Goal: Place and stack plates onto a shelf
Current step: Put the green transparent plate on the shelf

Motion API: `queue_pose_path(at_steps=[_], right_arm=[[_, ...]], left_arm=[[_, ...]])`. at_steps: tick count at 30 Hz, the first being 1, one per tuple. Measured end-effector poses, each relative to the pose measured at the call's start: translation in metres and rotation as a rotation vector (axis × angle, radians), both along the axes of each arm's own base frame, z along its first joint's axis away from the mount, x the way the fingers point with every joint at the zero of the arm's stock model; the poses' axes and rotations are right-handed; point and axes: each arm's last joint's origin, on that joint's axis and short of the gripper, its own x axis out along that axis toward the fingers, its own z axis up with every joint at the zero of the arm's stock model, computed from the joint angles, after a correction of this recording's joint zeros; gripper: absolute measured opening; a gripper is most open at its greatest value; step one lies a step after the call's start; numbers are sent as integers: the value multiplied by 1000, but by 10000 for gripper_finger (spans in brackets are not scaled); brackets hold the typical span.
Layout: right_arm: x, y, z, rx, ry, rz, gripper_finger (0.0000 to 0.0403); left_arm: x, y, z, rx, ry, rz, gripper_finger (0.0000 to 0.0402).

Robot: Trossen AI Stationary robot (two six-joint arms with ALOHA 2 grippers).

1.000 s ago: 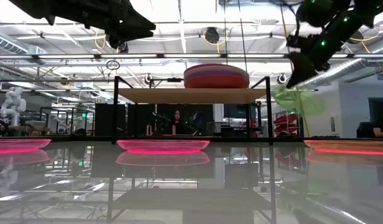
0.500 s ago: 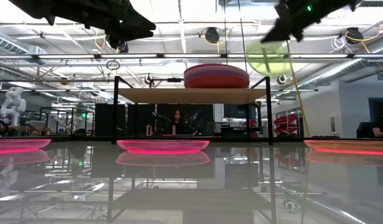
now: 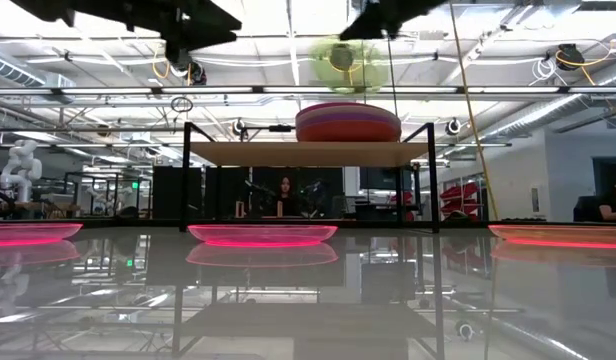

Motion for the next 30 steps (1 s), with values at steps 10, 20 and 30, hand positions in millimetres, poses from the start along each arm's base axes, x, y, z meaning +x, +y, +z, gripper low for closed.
queue_pose_path(at_steps=[10,20,30], right_arm=[[79,-14,2,-128,56,81,0],[133,-29,-39,-118,90,192,0],[148,-32,-63,-127,124,214,0]], left_arm=[[-48,-21,19,54,8,81,149],[-72,-20,-5,71,-72,228,149],[-74,-20,-9,89,-92,230,149]])
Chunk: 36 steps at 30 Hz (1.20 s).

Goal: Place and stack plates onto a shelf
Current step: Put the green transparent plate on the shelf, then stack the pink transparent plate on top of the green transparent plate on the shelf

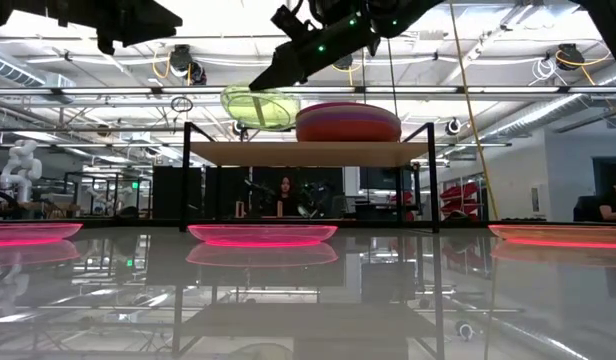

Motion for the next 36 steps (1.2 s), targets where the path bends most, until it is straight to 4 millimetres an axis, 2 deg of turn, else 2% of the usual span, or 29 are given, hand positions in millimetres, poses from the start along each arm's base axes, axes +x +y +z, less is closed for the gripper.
queue_pose_path(at_steps=[7,16,27,31,36], right_arm=[[3,-1,-3,-2,-4,0,4],[3,0,-3,9,-10,20,39],[1,4,-19,39,30,17,64],[-2,17,-17,41,75,47,64],[-23,48,11,57,138,106,61]], left_arm=[[0,0,-1,-1,5,-1,149],[0,0,-1,-2,5,-1,149],[0,0,-1,-10,0,-3,149],[1,0,-3,-27,9,-6,149],[8,-1,-11,-23,83,-6,149]])
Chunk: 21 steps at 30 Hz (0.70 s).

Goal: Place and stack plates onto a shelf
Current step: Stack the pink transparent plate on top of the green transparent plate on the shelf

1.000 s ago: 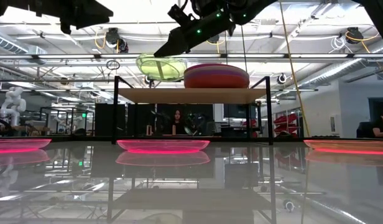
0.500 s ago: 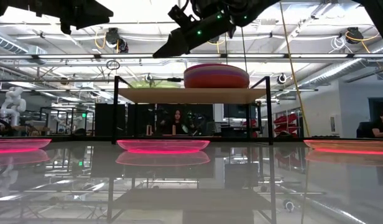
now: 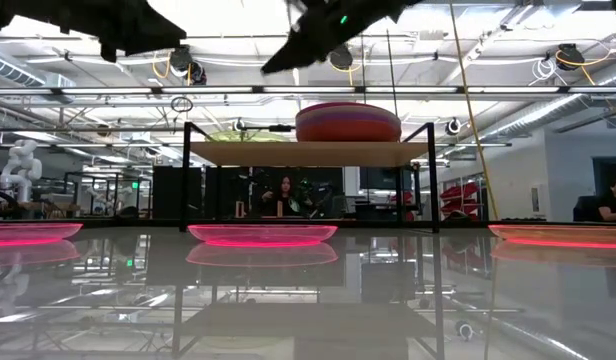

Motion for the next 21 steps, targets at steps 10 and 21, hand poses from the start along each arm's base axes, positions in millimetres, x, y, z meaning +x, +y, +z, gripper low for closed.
queue_pose_path(at_steps=[10,21], right_arm=[[-68,37,12,24,-17,-17,50],[-172,69,-21,-5,-365,-18,50]], left_arm=[[29,-5,-3,17,133,-59,149],[93,-25,-6,52,437,-131,149]])
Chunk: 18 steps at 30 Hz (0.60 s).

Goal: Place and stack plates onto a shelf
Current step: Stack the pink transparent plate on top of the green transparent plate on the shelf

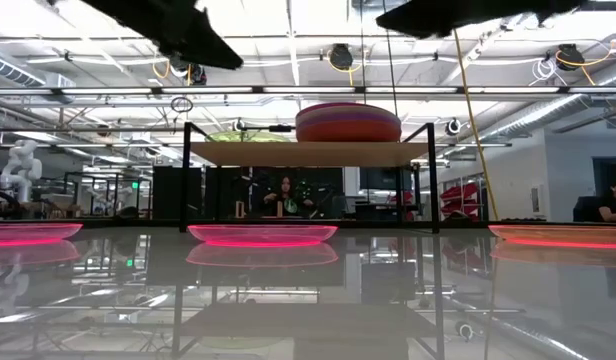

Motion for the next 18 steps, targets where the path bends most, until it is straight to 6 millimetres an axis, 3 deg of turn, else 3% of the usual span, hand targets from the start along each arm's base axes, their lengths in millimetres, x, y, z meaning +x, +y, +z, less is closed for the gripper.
queue_pose_path(at_steps=[8,18], right_arm=[[-49,5,-21,-36,-210,5,50],[-61,6,-22,-20,-257,6,50]], left_arm=[[43,-30,-34,-33,199,-189,149],[65,-65,-38,-139,308,-294,149]])
